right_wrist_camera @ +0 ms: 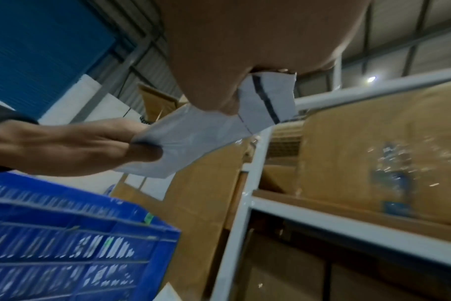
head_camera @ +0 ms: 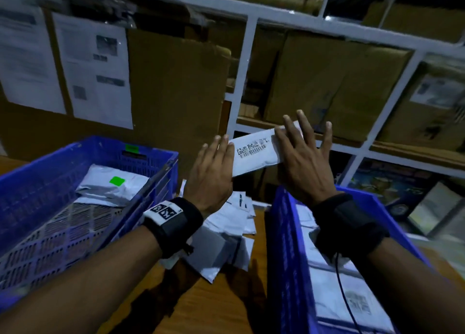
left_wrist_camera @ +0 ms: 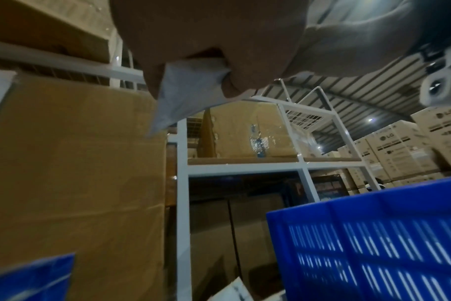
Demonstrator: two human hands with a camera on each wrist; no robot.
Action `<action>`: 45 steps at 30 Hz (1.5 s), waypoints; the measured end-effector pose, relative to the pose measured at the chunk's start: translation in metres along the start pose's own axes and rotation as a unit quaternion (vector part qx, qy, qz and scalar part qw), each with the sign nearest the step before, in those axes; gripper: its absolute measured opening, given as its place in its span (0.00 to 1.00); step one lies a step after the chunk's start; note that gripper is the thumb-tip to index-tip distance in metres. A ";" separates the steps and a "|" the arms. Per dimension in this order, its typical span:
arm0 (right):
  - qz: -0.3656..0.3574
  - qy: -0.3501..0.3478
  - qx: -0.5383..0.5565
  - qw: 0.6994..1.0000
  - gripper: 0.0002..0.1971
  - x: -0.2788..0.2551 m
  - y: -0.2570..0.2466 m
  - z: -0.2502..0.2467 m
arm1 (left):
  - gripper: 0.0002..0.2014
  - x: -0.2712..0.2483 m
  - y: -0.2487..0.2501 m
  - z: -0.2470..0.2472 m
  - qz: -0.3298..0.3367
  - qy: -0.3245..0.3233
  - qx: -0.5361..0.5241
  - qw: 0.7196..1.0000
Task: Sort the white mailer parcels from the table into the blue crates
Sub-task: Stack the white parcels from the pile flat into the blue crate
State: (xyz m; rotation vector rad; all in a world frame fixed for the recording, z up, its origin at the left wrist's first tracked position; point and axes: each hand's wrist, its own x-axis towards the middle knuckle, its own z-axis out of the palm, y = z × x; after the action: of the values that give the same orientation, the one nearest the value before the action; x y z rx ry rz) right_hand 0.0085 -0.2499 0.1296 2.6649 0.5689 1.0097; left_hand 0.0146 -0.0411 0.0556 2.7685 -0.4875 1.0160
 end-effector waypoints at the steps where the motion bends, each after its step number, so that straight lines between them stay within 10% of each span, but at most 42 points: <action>1: 0.001 0.002 -0.016 1.000 0.37 -0.006 0.009 -0.002 | 0.31 0.005 0.014 -0.004 0.001 0.000 0.009 1.000; 10: 0.022 -0.022 0.017 0.999 0.25 -0.089 0.105 0.007 | 0.28 0.035 0.176 -0.019 0.027 -0.044 0.079 0.996; 18: 0.049 -0.101 0.055 0.992 0.27 -0.164 0.187 0.032 | 0.25 0.017 0.225 0.002 0.086 -0.026 0.106 0.990; 37: 0.024 -0.171 0.052 0.984 0.24 -0.178 0.158 0.077 | 0.23 0.036 0.288 0.044 0.045 -0.314 0.208 0.925; 45: 0.052 -0.178 0.057 0.981 0.28 -0.199 0.146 0.093 | 0.31 0.010 0.300 0.073 -0.034 -0.309 0.161 0.937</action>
State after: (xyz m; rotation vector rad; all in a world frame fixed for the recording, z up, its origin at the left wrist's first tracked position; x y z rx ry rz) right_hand -0.0256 -0.4745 -0.0038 2.9058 0.4245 0.5134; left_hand -0.0396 -0.3429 0.0156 3.3554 -0.3066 0.1895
